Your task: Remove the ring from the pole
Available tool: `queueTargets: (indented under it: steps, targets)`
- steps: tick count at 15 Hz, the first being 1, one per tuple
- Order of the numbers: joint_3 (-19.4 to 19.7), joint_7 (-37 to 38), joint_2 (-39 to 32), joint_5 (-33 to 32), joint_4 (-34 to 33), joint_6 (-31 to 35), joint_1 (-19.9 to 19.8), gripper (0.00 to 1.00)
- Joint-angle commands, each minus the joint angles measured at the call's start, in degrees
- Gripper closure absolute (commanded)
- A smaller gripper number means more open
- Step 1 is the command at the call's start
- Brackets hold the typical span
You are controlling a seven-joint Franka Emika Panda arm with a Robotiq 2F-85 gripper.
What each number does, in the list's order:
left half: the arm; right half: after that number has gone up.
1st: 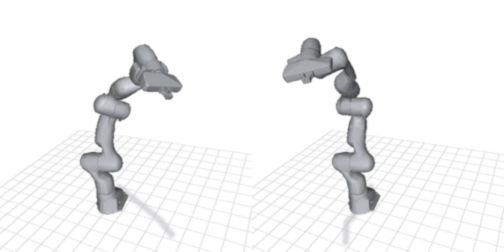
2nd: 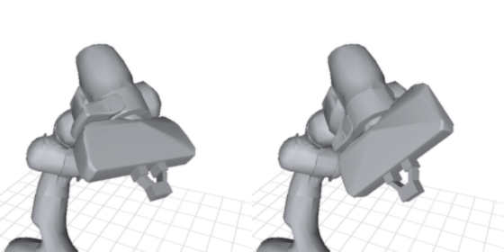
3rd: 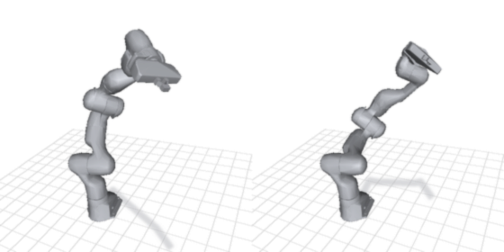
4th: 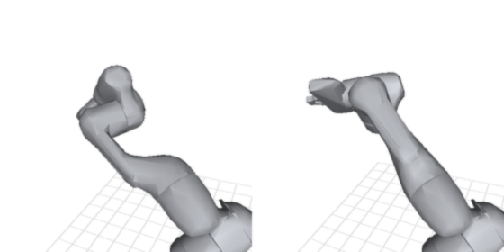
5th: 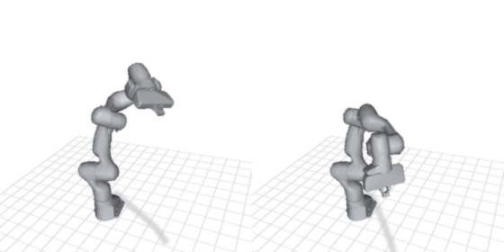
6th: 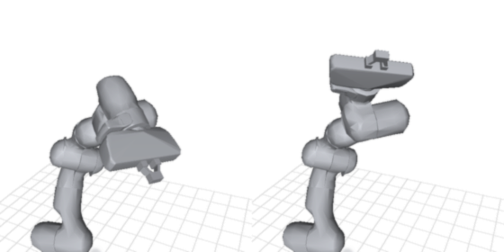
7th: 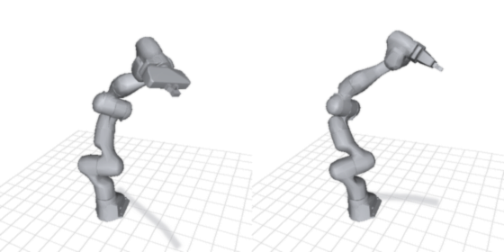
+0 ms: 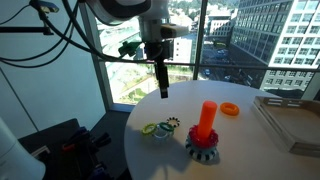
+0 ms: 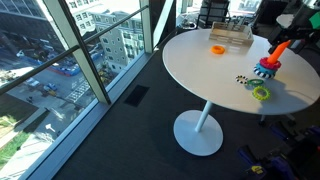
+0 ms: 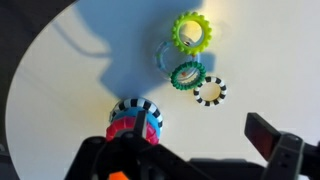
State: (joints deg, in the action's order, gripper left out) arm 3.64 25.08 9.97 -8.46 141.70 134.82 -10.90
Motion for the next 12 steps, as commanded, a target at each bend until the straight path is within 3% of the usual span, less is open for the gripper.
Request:
queueTargets:
  steps: [1, 7, 12]
  targets:
    - [0.37, 0.46, -0.25, -0.37, -0.03, 0.02, 0.16, 0.00]
    - [0.39, 0.74, -0.41, -0.55, 0.03, 0.02, 0.15, 0.00]
    - [0.85, 5.65, -2.70, -0.46, -0.91, 1.48, -0.65, 0.00]
